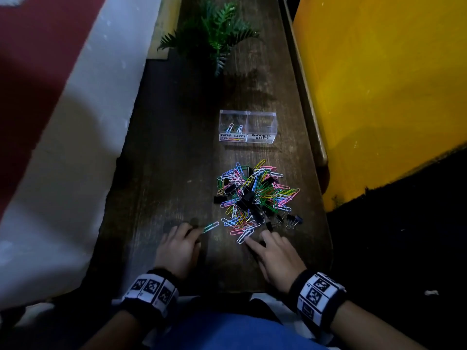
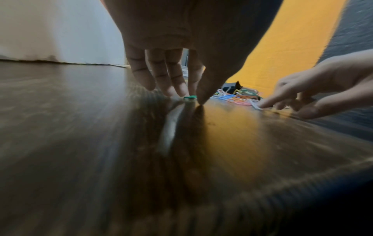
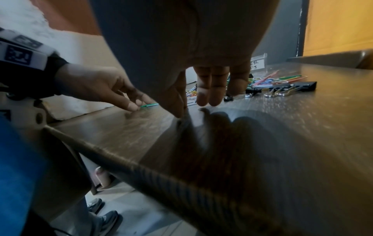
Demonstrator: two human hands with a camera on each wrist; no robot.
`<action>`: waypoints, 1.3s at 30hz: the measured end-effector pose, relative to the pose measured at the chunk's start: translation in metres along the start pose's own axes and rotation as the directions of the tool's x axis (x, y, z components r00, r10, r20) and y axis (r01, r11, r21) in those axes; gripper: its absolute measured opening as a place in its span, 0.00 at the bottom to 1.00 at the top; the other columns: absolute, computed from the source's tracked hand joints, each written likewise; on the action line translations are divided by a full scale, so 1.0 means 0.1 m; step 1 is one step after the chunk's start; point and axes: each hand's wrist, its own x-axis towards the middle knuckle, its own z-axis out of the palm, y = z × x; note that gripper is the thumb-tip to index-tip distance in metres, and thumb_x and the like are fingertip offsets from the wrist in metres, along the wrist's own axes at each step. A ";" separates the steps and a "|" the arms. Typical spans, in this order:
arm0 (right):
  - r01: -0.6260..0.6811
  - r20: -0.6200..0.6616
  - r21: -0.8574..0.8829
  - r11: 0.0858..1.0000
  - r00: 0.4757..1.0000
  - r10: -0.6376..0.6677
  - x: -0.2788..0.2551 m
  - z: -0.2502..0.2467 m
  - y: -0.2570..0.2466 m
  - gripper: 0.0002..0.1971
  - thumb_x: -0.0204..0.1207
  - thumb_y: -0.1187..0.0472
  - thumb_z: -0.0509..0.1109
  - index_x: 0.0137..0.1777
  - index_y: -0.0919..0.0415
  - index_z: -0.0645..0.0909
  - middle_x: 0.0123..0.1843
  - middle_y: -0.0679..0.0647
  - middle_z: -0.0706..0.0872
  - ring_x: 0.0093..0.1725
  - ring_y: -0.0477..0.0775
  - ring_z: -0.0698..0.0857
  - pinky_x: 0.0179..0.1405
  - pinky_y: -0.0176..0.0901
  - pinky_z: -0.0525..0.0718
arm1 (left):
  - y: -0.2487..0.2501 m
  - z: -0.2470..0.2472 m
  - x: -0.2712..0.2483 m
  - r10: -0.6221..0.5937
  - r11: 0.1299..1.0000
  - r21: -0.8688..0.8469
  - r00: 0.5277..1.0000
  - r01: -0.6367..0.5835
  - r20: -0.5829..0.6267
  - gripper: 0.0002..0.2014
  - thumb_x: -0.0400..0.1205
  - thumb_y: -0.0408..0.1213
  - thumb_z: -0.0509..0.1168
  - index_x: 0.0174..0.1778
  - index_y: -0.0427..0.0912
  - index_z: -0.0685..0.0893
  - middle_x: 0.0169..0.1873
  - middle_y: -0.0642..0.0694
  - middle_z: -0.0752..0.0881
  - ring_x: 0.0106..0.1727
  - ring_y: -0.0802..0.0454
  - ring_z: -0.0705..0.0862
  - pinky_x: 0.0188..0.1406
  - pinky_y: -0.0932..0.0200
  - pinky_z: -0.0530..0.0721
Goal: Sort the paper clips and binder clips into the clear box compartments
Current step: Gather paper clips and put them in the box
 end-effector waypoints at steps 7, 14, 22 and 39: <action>0.028 -0.002 0.021 0.999 1.000 -0.028 -0.12 -0.02 0.00 0.11 0.61 0.57 0.70 0.45 0.49 0.81 0.45 0.50 0.79 0.41 0.55 0.79 0.33 0.46 0.79 | 0.04 -0.03 0.03 -0.160 0.974 -0.152 0.985 0.168 0.064 0.05 0.80 0.47 0.63 0.48 0.54 0.82 0.51 0.53 0.76 0.56 0.51 0.75 0.50 0.54 0.76; 0.016 -0.023 0.053 0.998 1.000 -0.015 -0.04 -0.05 0.09 0.22 0.57 0.58 0.76 0.54 0.49 0.82 0.48 0.50 0.81 0.44 0.55 0.80 0.37 0.47 0.81 | 0.07 -0.06 0.07 -0.150 0.955 -0.240 0.982 0.173 0.111 0.01 0.78 0.43 0.64 0.43 0.53 0.78 0.44 0.55 0.77 0.50 0.49 0.81 0.40 0.60 0.71; 0.031 -0.055 0.047 0.998 0.998 -0.028 -0.04 -0.06 0.14 0.08 0.63 0.55 0.76 0.38 0.49 0.78 0.43 0.48 0.80 0.40 0.53 0.78 0.37 0.44 0.72 | 0.11 -0.08 0.02 -0.167 0.935 -0.287 0.973 0.207 0.160 0.09 0.80 0.42 0.64 0.56 0.57 0.79 0.45 0.55 0.87 0.49 0.48 0.86 0.45 0.58 0.80; -0.050 -0.128 0.474 0.879 0.984 0.125 -0.03 -0.18 0.24 0.20 0.70 0.68 0.64 0.60 0.49 0.81 0.50 0.50 0.86 0.49 0.52 0.84 0.50 0.42 0.82 | 0.05 -0.02 0.12 0.016 0.946 -0.322 1.000 -0.015 0.000 0.03 0.73 0.41 0.69 0.39 0.54 0.81 0.42 0.61 0.76 0.42 0.56 0.81 0.39 0.59 0.80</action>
